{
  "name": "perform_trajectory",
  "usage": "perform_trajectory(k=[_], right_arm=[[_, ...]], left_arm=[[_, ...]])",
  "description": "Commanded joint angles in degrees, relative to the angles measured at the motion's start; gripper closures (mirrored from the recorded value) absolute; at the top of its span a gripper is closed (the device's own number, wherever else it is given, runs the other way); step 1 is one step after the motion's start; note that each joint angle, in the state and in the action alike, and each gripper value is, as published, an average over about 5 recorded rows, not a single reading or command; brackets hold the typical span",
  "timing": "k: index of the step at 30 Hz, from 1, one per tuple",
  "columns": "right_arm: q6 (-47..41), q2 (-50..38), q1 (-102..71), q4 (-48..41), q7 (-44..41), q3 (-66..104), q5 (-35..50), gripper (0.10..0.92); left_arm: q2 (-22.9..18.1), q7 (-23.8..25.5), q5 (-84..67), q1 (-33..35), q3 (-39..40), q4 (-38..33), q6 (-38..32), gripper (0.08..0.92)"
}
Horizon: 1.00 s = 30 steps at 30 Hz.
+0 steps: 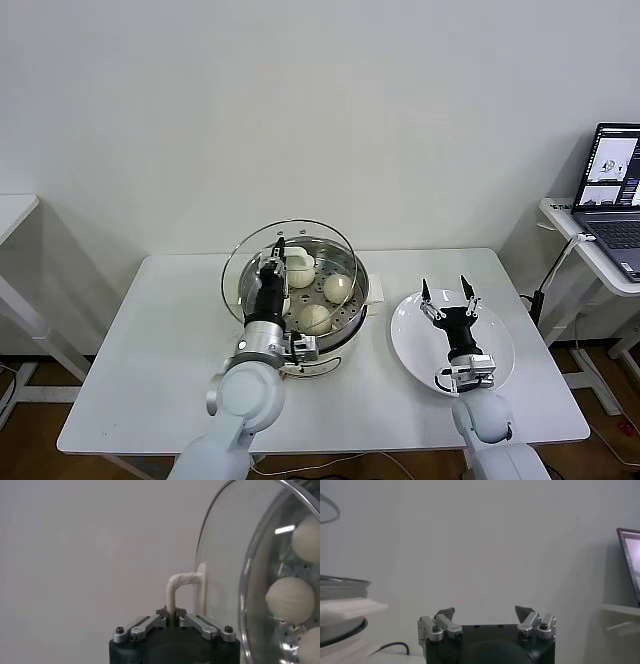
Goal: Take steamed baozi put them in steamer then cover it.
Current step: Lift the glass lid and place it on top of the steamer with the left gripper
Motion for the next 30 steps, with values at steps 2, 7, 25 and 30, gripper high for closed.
perform_trajectory(k=[2,7,25,30], right_arm=[[0.1,0.2,-0.2,-0.6,-0.1,0.2,-0.3,0.203],[0.0,0.3,0.0,-0.9,-0.1,0.2,-0.3,0.203],[0.0,0.3,0.2,-1.1,-0.1,0.1,-0.3,0.203],[0.1,0.2,0.1,-1.2,-0.2,0.1,-0.4,0.203]], left_arm=[[-2.8,2.6,5.3,-2.3,2.8,5.7,1.2,0.813],[-3.5,2.3,6.4,-2.5,3.3,7.4,0.8,0.813],[-4.7,1.4,7.0,-3.0,2.8,11.1,-0.1,0.813],[-4.7,1.2,6.9,-3.3,2.4,11.5,-0.3,0.813]])
